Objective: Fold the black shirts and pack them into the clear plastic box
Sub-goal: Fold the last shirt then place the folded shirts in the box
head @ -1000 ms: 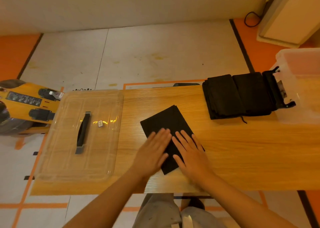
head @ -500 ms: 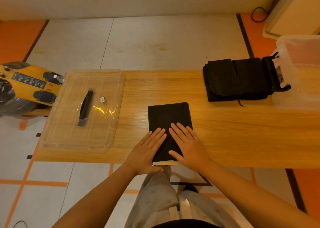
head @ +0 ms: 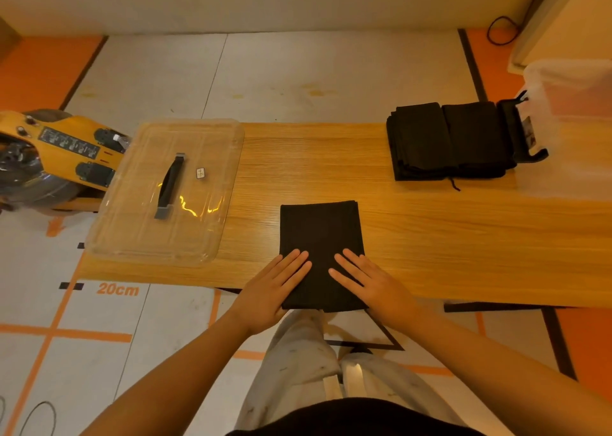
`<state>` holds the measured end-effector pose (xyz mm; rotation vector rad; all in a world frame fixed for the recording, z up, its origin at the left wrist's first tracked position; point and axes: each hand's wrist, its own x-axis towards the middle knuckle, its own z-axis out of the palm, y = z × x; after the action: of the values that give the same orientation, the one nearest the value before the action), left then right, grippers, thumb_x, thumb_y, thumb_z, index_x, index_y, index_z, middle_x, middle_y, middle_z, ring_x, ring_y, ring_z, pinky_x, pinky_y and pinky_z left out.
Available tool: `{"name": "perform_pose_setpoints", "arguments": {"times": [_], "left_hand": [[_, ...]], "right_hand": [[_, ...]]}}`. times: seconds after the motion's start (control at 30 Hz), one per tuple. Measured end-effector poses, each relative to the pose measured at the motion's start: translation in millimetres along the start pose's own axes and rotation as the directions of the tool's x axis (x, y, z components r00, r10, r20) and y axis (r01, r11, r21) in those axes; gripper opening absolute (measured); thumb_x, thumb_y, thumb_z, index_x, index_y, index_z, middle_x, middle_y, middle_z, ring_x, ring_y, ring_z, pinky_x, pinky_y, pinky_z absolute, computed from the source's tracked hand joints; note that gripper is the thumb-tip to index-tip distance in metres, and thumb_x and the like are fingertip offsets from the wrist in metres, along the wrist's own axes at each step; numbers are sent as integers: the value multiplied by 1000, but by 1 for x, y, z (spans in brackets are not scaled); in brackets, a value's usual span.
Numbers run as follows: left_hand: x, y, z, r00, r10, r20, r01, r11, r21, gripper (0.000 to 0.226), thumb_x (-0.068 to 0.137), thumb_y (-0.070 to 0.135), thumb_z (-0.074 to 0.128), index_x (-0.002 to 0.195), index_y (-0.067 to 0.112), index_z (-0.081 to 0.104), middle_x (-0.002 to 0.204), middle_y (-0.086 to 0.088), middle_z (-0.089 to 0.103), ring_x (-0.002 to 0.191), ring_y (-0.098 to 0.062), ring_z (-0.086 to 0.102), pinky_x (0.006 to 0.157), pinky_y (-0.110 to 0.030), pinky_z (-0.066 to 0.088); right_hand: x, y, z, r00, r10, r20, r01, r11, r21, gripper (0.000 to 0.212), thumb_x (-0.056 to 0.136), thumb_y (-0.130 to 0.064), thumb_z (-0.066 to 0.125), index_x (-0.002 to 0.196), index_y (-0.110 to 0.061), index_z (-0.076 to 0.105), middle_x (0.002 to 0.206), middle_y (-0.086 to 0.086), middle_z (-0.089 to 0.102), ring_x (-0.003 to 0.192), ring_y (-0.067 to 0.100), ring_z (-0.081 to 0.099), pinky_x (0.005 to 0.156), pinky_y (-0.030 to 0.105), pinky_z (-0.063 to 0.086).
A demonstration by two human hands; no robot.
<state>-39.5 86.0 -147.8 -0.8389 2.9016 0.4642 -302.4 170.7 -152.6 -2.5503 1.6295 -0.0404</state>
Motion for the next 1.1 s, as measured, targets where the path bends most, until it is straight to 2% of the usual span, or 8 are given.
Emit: {"name": "perform_pose_setpoints", "arguments": {"times": [0.23, 0.33, 0.43, 0.5, 0.67, 0.77, 0.97, 1.1], "left_hand": [[3, 2, -26, 991, -49, 125, 69, 985, -160, 63, 91, 49, 16, 151, 32, 4, 158, 15, -5, 145, 0, -14, 117, -22, -12], [9, 5, -45, 981, -138, 136, 178, 921, -348, 49, 100, 41, 34, 148, 31, 30, 153, 21, 17, 143, 5, 7, 117, -19, 1], [21, 3, -63, 936, -343, 74, 321, 749, -580, 23, 100, 21, 49, 119, 26, 62, 123, 12, 60, 111, 4, 50, 100, -18, 38], [34, -1, -69, 898, -439, 26, 345, 667, -661, 16, 99, 19, 51, 108, 24, 64, 102, 8, 67, 94, 0, 58, 84, -20, 48], [67, -26, -66, 831, -556, 23, 356, 500, -789, 19, 98, 21, 53, 113, 24, 64, 104, 6, 69, 100, -8, 63, 88, -34, 54], [81, -40, -61, 796, -603, 44, 420, 499, -758, 19, 98, 25, 53, 112, 20, 65, 102, 1, 70, 94, -12, 64, 84, -42, 56], [92, -50, -57, 805, -593, 38, 470, 595, -652, 22, 100, 33, 48, 109, 17, 61, 95, 1, 68, 87, -13, 63, 77, -42, 55], [96, -44, -55, 788, -615, -15, 550, 715, -432, 27, 103, 36, 38, 111, 15, 52, 79, 2, 62, 70, -17, 61, 59, -36, 50]], "right_hand": [[-3, 19, -11, 992, -65, 112, 55, 995, 87, 83, 70, -20, 82, 143, -25, 43, 153, 2, 36, 144, 19, 22, 115, 42, 22], [6, 18, -29, 990, 83, 116, -119, 929, 349, 51, 92, -25, 60, 140, -31, 45, 149, -14, 36, 141, -1, 13, 121, 33, 9], [24, 19, -54, 934, 320, 160, -354, 760, 545, 25, 97, -32, 51, 121, -30, 60, 117, -13, 62, 116, 4, 51, 104, 33, 42], [41, 23, -65, 886, 409, 218, -444, 613, 653, 19, 97, -32, 52, 110, -26, 64, 93, -3, 68, 85, 12, 63, 81, 39, 53], [81, 44, -59, 740, 562, 369, -583, 262, 769, 38, 95, -31, 57, 130, -18, 56, 116, 3, 66, 107, 17, 62, 90, 41, 55], [97, 53, -48, 649, 634, 420, -631, 141, 763, 35, 94, -33, 57, 126, -19, 59, 118, 3, 65, 110, 22, 61, 91, 44, 54], [109, 53, -45, 570, 736, 366, -722, 235, 651, 25, 98, -35, 51, 117, -20, 58, 103, -1, 65, 94, 16, 61, 81, 37, 55], [116, 49, -43, 527, 786, 323, -805, 340, 486, 30, 98, -41, 47, 119, -21, 53, 103, 0, 66, 89, 16, 61, 70, 30, 51]]}}
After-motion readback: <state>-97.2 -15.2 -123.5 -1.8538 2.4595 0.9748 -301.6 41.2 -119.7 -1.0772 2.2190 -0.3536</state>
